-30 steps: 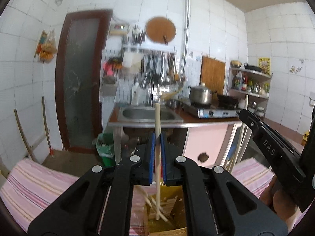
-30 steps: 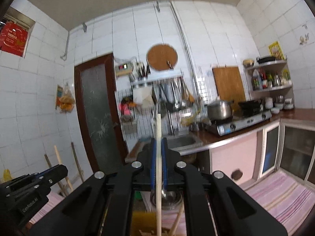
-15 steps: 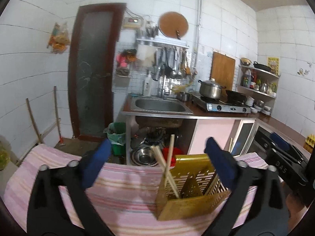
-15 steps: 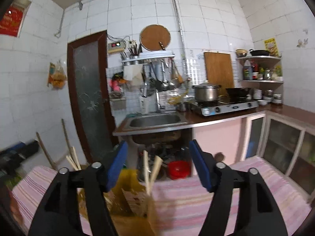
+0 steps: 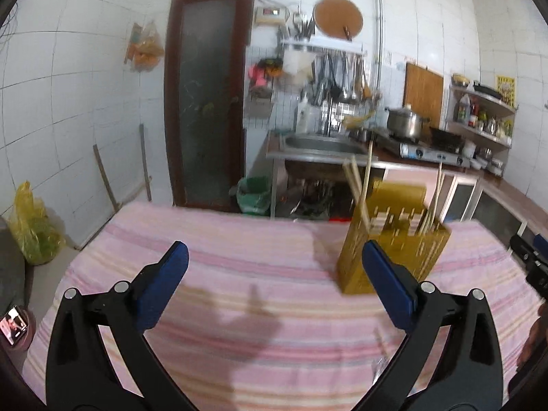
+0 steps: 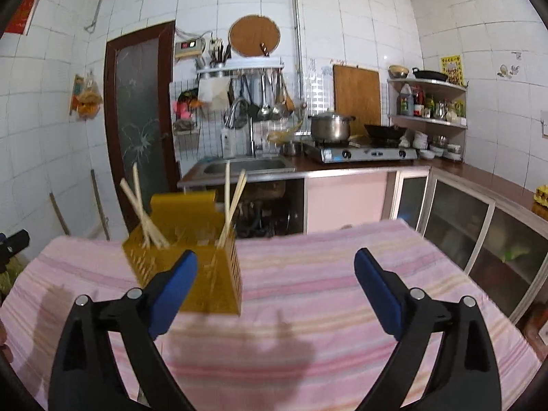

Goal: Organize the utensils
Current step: 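Move both open tools back down toward the remaining utensils on the table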

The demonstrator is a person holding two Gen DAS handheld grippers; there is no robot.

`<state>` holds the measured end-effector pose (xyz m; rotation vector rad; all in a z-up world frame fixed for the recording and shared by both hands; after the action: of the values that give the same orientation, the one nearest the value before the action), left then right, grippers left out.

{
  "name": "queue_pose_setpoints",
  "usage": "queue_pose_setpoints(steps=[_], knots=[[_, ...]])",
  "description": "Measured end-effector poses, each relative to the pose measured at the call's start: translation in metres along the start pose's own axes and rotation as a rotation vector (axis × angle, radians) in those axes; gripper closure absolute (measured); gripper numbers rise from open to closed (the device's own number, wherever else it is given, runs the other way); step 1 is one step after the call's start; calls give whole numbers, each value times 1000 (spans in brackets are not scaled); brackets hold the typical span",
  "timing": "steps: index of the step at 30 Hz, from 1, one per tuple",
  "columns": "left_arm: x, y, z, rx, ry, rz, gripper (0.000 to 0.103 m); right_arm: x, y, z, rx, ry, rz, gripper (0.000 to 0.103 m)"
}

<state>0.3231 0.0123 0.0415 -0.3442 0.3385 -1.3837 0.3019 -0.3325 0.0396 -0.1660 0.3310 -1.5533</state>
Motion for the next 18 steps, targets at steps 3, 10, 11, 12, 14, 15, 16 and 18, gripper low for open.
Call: queue_pose_setpoints(steps=[3,10,11,12,14,15,16,18], knots=[[-1,6,-27,-41,42,2,5,-9,-1,-23,-42,-6,2,11],[0,16,-72,-114,94,5,5,-36,-5,-71,-127,-56,31,11],[-1,16,-76,-122,91,2,5,-38,-5,-75,-137,-54,38,11],[-3,17,-84,-134,88,-1,5,-40,-4,-79,-147,-53,42,11],[-2,20,-94,-155,89,-10,5,-44,-3,-92,-168,-51,47,11],[-1,24,-101,-175,93,-17,5,-46,0,-95,-183,-49,52,11],[1,25,-107,-192,96,-23,5,-50,3,-102,-209,-49,63,11],[4,31,-120,-233,103,-37,5,-54,7,-115,-248,-56,77,11]])
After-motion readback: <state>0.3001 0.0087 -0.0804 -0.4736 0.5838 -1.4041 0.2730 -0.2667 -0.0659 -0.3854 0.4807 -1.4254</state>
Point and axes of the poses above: each gripper's, at about its wrist camera, not at the fingertips, and y roughly the way its jaws point, x to its right, z to its top, the point moved 10 cm from there along y, roughly the way its jaws point, and after that the axes turned 9 degrees about z, right-handed, at the moved point
